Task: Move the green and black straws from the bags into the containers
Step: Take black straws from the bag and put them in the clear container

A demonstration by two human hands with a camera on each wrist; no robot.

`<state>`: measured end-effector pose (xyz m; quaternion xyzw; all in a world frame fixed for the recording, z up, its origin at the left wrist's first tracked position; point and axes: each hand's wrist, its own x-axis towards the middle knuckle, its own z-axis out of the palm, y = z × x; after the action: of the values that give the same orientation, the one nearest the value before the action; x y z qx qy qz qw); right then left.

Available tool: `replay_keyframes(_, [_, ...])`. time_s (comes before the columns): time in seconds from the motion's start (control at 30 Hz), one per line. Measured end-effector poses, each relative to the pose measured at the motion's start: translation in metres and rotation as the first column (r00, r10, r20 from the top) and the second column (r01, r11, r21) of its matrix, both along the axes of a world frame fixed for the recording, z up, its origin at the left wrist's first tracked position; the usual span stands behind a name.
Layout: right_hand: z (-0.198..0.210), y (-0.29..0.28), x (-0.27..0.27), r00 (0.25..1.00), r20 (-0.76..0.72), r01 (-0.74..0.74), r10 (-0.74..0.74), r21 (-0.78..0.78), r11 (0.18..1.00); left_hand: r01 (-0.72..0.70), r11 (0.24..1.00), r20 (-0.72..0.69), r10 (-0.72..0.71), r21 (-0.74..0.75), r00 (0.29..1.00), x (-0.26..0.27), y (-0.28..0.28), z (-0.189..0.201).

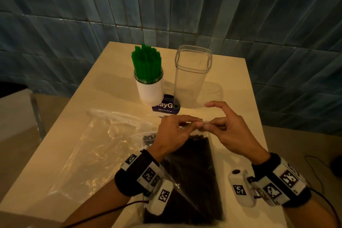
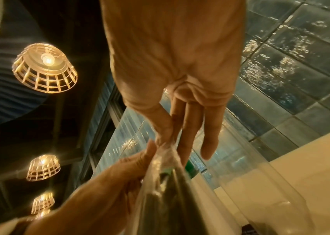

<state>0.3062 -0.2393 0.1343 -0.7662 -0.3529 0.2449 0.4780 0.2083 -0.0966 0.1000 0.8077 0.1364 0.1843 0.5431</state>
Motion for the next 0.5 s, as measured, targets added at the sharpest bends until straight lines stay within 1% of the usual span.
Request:
replay_keyframes(0.07, [-0.002, -0.002, 0.005, 0.998, -0.051, 0.035, -0.034, 0.016, 0.999, -0.043, 0.996, -0.084, 0.049, 0.072, 0.995, -0.004, 0.012, -0.004])
replay_keyframes(0.13, [-0.003, -0.007, 0.011, 0.994, -0.095, 0.065, -0.062, 0.028, 0.997, -0.059, 0.99, -0.2, 0.085, 0.131, 0.976, -0.014, 0.032, -0.007])
replay_keyframes(0.2, [-0.003, -0.013, 0.016, 0.984, -0.15, 0.109, -0.101, 0.047, 0.993, -0.016, 0.981, -0.29, 0.073, 0.195, 0.954, -0.03, 0.053, -0.008])
replay_keyframes(0.27, [-0.002, -0.02, 0.02, 0.959, -0.25, 0.161, -0.132, 0.098, 0.982, 0.028, 0.971, -0.35, 0.059, 0.239, 0.935, -0.048, 0.075, -0.009])
replay_keyframes(0.33, [0.0, -0.026, 0.019, 0.937, -0.334, 0.168, -0.105, 0.166, 0.972, 0.065, 0.975, -0.426, 0.032, 0.212, 0.904, -0.064, 0.094, -0.007])
replay_keyframes(0.4, [0.002, -0.028, 0.016, 0.928, -0.367, 0.152, -0.068, 0.204, 0.967, 0.083, 0.984, -0.486, 0.003, 0.156, 0.874, -0.074, 0.109, -0.004])
replay_keyframes(0.5, [0.011, -0.024, 0.011, 0.918, -0.396, 0.104, 0.004, 0.252, 0.962, 0.128, 0.99, -0.479, -0.086, 0.056, 0.873, -0.081, 0.124, 0.002])
